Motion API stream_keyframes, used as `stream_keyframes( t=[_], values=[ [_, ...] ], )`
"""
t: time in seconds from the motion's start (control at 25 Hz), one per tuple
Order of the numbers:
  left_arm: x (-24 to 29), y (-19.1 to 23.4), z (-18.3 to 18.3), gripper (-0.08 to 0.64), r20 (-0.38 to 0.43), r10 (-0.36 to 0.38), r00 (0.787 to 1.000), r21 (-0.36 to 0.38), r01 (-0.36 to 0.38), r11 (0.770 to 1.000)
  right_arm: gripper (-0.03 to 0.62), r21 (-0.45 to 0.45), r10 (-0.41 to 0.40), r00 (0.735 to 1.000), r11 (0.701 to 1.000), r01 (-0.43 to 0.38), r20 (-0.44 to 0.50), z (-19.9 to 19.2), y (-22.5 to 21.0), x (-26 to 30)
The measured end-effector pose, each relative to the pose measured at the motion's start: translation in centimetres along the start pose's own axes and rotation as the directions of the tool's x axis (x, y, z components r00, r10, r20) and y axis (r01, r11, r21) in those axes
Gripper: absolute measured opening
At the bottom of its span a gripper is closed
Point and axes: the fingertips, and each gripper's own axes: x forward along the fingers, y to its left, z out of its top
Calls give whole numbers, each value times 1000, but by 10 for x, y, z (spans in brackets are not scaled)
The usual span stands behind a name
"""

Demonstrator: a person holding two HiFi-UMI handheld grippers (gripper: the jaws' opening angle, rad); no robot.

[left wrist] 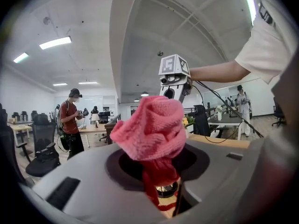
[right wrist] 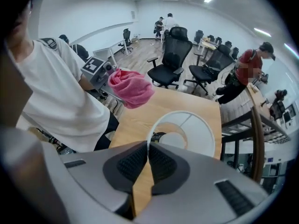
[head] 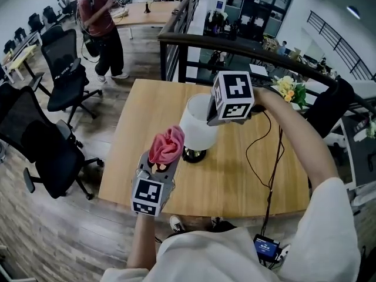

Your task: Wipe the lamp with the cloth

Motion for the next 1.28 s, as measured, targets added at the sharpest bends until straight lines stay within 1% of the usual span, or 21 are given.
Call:
stream_keyframes(
  t=[0.12, 0.2, 0.28, 0.36, 0.4, 0.56, 0.68, 0.8, 1.0, 1.12, 1.2, 1.28],
  values=[
    [-10, 7, -3, 178, 5, -14, 1000, -7, 14, 1000, 20, 84, 17, 1000, 996, -17, 7, 14, -2, 1],
    [-16, 12, -5, 178, 8, -19, 1000, -15, 19, 1000, 18, 163, 30, 1000, 986, -31, 8, 22, -6, 2],
    [-21, 16, -7, 178, 12, -19, 1000, -20, 19, 1000, 18, 270, 47, 999, 962, -44, -3, 26, -11, 4],
    [-26, 21, -7, 178, 18, -13, 1000, -20, 13, 1000, 18, 381, 54, 999, 923, -50, 0, 34, -15, 6],
    [-29, 23, -7, 178, 22, -9, 1000, -21, 9, 1000, 18, 419, 49, 999, 907, -47, 6, 38, -16, 7],
    [-35, 35, -6, 178, 29, 4, 1000, -22, -3, 1000, 18, 493, 48, 998, 868, -60, 37, 56, -16, 11],
    [-38, 42, -8, 178, 29, 14, 999, -27, -13, 1000, 23, 512, 98, 995, 853, -101, 34, 68, -12, 15],
    [-38, 44, -10, 178, 25, 16, 1000, -31, -15, 999, 46, 491, 142, 990, 861, -133, 19, 72, -5, 18],
    [-30, 44, -15, 178, 17, 5, 1000, -36, -4, 999, 54, 456, 115, 993, 883, -108, 13, 65, -6, 16],
    [-24, 39, -11, 178, 23, -6, 1000, -34, 7, 999, 57, 434, 96, 994, 895, -105, 42, 63, -4, 15],
    [-17, 36, -5, 178, 34, -11, 999, -32, 12, 999, 60, 394, 79, 995, 914, -96, 58, 62, -3, 14],
    [-10, 35, 2, 178, 50, -13, 999, -31, 14, 999, 80, 297, 27, 996, 953, -53, 90, 66, -6, 9]
  ],
)
